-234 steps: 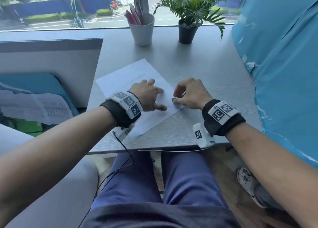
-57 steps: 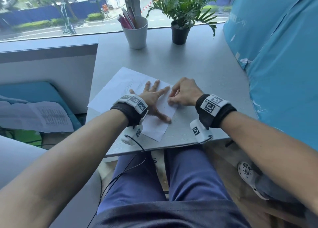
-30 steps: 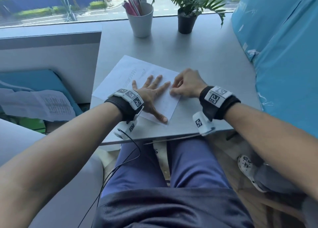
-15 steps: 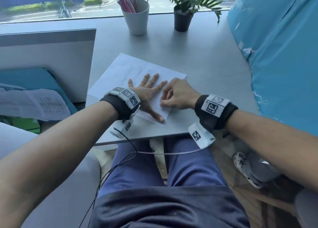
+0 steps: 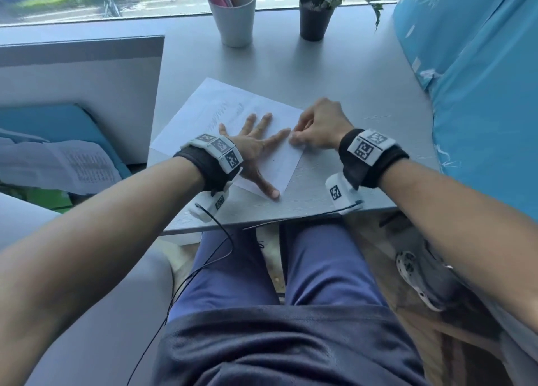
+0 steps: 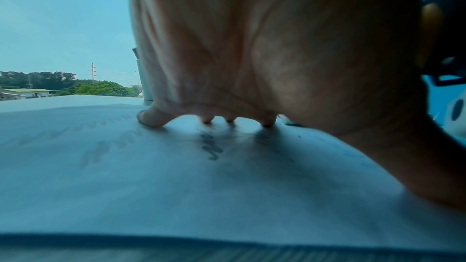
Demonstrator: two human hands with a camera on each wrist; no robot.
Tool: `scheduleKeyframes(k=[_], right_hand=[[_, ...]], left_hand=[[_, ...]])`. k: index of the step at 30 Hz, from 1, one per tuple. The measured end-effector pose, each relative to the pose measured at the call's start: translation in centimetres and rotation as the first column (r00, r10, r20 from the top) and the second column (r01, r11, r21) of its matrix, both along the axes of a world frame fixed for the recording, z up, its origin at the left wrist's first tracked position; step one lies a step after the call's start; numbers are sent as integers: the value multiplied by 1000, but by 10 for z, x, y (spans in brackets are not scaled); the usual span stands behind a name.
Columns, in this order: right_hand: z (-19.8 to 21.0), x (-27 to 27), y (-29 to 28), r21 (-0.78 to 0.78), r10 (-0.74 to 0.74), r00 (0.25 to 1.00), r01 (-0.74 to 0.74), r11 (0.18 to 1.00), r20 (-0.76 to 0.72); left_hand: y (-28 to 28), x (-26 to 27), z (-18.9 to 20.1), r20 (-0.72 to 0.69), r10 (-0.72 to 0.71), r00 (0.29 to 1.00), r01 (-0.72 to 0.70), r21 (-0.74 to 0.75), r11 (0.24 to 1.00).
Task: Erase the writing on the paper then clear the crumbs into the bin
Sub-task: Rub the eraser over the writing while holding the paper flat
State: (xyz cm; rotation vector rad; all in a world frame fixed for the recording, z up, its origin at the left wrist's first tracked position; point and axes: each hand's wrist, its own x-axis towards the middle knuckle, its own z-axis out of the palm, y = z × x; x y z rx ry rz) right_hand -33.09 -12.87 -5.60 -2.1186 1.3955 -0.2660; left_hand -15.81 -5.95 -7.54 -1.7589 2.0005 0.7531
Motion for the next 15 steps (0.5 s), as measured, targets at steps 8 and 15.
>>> scheduleKeyframes(k=[8, 15], right_hand=[[1, 0, 9, 43, 90, 995, -88, 995, -33], [-4, 7, 43, 69, 255, 965, -251, 966, -64]], left_hand=[[-1, 0, 1, 9, 6, 1000, -6, 15, 1000], [-1, 1, 0, 19, -1, 1000, 0, 12, 1000]])
